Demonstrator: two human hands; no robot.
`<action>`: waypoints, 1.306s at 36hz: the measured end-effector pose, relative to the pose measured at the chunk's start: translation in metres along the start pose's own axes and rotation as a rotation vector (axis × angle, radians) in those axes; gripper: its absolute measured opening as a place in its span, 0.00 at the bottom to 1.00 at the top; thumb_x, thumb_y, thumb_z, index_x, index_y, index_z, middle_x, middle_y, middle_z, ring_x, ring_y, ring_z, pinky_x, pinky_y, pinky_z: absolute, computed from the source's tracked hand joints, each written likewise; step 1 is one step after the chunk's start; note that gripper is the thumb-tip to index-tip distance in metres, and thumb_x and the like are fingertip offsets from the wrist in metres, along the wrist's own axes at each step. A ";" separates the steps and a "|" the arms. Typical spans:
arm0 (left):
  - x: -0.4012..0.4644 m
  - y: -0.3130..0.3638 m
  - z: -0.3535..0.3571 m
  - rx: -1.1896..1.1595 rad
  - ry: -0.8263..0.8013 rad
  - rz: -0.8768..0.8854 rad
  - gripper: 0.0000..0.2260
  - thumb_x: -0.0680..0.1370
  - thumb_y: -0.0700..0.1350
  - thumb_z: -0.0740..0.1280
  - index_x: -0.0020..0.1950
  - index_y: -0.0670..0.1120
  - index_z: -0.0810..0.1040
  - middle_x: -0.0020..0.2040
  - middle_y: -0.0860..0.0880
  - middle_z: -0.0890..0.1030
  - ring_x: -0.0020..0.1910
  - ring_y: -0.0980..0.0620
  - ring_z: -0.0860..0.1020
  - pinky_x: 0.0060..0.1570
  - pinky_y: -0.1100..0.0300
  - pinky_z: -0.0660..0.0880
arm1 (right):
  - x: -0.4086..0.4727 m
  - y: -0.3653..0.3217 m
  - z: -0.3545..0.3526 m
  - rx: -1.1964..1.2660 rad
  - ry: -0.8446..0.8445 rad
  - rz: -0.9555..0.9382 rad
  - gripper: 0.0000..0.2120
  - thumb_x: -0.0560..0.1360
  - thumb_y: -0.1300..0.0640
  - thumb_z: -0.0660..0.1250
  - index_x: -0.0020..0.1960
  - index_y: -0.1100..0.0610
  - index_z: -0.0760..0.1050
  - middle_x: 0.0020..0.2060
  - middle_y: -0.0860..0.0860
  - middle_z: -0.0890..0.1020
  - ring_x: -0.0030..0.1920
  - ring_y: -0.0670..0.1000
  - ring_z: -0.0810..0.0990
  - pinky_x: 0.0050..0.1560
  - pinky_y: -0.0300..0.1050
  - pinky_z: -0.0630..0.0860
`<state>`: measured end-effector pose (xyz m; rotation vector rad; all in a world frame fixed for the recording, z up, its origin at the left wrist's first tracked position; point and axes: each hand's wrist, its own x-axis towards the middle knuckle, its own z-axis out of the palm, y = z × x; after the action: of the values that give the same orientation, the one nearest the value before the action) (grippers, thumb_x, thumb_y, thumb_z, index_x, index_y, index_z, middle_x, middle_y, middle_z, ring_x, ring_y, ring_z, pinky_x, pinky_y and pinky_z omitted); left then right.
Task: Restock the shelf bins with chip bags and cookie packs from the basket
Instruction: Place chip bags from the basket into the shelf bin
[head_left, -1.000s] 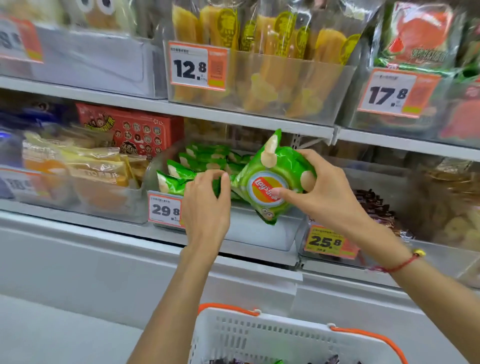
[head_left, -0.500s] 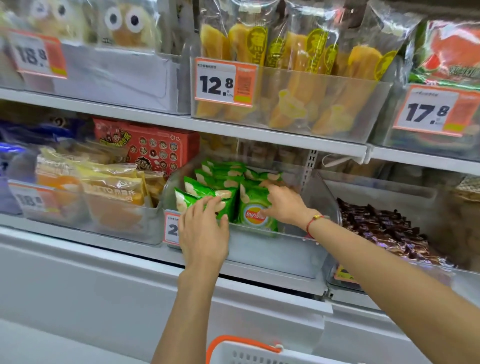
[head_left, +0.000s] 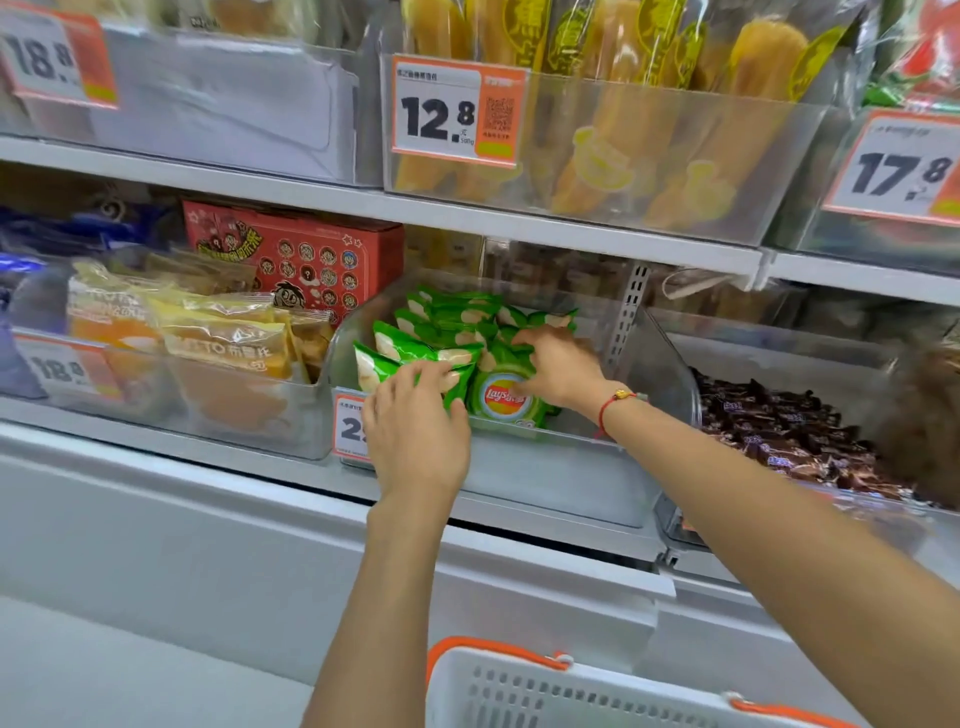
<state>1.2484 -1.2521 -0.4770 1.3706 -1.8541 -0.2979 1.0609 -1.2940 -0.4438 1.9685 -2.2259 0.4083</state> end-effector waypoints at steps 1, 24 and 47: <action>0.000 0.000 0.000 0.001 -0.001 -0.002 0.17 0.80 0.46 0.62 0.69 0.52 0.70 0.69 0.52 0.70 0.68 0.49 0.64 0.69 0.54 0.54 | -0.002 -0.002 0.000 -0.026 -0.012 0.001 0.31 0.69 0.50 0.75 0.69 0.51 0.69 0.59 0.56 0.76 0.59 0.58 0.75 0.54 0.50 0.74; -0.002 -0.004 -0.003 -0.041 -0.043 0.044 0.21 0.79 0.45 0.64 0.72 0.49 0.68 0.73 0.51 0.67 0.70 0.49 0.65 0.71 0.53 0.57 | -0.007 -0.002 0.008 -0.107 -0.052 0.024 0.33 0.72 0.48 0.71 0.73 0.51 0.64 0.67 0.56 0.68 0.68 0.59 0.65 0.66 0.56 0.65; -0.054 0.042 0.000 0.084 -0.286 0.137 0.10 0.78 0.50 0.63 0.58 0.54 0.77 0.55 0.56 0.81 0.55 0.49 0.78 0.49 0.56 0.72 | -0.211 0.029 0.014 0.315 0.258 -0.138 0.09 0.73 0.58 0.69 0.51 0.50 0.76 0.40 0.42 0.74 0.41 0.44 0.71 0.43 0.42 0.70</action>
<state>1.2239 -1.1881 -0.4761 1.3011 -2.2075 -0.3641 1.0610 -1.0950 -0.5201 2.0567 -1.9486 0.9841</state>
